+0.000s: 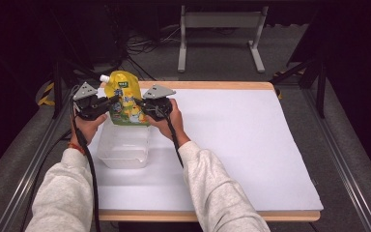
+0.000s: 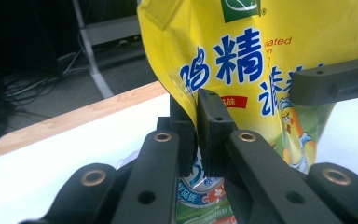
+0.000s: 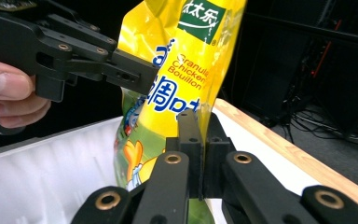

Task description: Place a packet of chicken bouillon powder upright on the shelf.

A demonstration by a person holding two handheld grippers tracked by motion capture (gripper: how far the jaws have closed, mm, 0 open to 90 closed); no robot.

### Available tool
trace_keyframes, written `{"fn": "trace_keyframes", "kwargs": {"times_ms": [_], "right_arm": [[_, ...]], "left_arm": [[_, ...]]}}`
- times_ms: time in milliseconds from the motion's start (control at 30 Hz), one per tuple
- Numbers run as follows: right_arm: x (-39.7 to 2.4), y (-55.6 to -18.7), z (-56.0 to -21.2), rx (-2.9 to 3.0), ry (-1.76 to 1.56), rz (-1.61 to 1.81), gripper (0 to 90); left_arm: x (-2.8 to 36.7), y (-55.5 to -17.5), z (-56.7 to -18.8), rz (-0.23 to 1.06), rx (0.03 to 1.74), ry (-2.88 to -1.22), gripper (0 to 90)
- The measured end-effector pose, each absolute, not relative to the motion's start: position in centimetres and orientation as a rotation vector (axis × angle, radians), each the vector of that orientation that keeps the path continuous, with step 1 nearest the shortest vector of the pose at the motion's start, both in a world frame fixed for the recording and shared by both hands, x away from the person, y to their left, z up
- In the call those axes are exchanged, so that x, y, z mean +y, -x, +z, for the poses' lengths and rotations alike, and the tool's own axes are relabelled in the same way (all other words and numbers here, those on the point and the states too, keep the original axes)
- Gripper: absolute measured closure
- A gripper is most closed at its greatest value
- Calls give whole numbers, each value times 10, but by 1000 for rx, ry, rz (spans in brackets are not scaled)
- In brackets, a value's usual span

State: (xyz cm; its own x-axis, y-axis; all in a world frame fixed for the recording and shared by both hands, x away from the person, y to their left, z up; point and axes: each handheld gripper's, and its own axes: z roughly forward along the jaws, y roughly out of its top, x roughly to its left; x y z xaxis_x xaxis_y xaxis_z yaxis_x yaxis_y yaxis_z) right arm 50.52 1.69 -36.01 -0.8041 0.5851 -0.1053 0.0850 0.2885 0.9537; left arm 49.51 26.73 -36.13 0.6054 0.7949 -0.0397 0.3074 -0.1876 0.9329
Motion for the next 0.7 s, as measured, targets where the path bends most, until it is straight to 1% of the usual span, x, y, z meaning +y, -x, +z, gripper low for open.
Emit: {"fn": "trace_keyframes", "kwargs": {"times_ms": [100,233,300,567,633,700], "right_arm": [[19,-503,-360,2136,-587,1530,894],[26,-497,-358,2145,-577,1495,894],[25,-498,-358,2150,-593,1512,894],[23,-499,-361,2163,-642,1557,893],[27,-501,-367,2219,-641,1454,893],[27,-502,-374,2247,-647,1421,894]], "left_arm": [[272,-493,-362,552,911,-1755,837],[274,-488,-361,585,902,-1773,835],[276,-487,-361,578,903,-1765,834],[276,-483,-362,565,887,-1748,870],[275,-482,-366,552,885,-1773,877],[274,-481,-368,560,876,-1780,881]]}}
